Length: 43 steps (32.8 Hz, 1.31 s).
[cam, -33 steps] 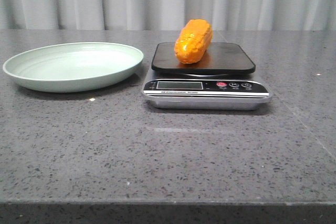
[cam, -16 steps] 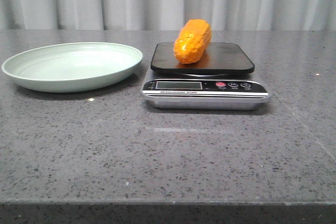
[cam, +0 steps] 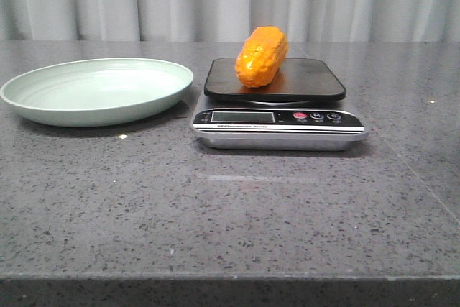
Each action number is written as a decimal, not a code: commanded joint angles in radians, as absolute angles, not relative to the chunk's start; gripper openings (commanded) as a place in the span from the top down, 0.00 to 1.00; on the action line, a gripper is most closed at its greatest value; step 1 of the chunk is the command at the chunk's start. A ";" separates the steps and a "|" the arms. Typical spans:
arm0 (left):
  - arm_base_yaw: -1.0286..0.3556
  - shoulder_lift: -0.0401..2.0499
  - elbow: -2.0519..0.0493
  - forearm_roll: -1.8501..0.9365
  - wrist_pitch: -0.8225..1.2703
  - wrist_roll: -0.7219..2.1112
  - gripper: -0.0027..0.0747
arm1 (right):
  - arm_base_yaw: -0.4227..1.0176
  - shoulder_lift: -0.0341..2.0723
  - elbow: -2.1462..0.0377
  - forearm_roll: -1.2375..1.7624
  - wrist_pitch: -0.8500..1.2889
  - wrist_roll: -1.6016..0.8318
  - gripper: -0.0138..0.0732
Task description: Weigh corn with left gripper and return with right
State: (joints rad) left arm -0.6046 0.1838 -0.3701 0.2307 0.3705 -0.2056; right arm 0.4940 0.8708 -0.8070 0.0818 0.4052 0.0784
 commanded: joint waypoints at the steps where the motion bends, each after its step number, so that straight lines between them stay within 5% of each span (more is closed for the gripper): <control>1: -0.611 0.194 -0.396 0.227 0.290 -0.204 0.80 | 0.539 0.966 -0.950 0.076 0.380 0.147 0.20; 17: -0.611 0.194 -0.396 0.227 0.290 -0.204 0.80 | 0.620 1.586 -1.616 -0.152 1.014 0.719 0.20; 33: -0.611 0.194 -0.396 0.225 0.290 -0.204 0.80 | 0.632 1.805 -1.696 -0.233 1.090 0.856 0.21; 43: -0.611 0.194 -0.396 0.214 0.290 -0.204 0.80 | 0.635 1.818 -1.696 -0.239 0.989 0.828 0.55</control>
State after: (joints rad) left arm -0.6046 0.1838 -0.3701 0.2252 0.3705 -0.2049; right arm 0.6402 1.8680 -1.6650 -0.2136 1.0382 0.8543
